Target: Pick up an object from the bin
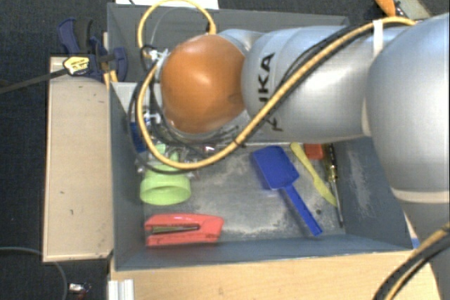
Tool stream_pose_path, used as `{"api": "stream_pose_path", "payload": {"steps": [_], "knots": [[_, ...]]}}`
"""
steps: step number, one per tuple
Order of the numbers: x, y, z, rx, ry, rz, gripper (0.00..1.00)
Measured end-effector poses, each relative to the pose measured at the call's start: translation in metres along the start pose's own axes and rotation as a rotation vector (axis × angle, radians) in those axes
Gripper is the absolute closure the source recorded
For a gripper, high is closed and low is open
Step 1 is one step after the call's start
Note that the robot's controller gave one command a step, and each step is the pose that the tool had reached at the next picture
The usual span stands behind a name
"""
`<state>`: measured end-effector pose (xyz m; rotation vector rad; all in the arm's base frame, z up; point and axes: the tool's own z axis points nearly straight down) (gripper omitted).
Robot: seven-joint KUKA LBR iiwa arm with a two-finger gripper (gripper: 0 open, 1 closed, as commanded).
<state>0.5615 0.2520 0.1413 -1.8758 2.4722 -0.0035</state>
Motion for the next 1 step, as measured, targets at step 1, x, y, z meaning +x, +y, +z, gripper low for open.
{"api": "stream_pose_path", "payload": {"steps": [1], "knots": [[-0.0003,0.0004,-0.0265,-0.004,0.003,0.005,1.00]]}}
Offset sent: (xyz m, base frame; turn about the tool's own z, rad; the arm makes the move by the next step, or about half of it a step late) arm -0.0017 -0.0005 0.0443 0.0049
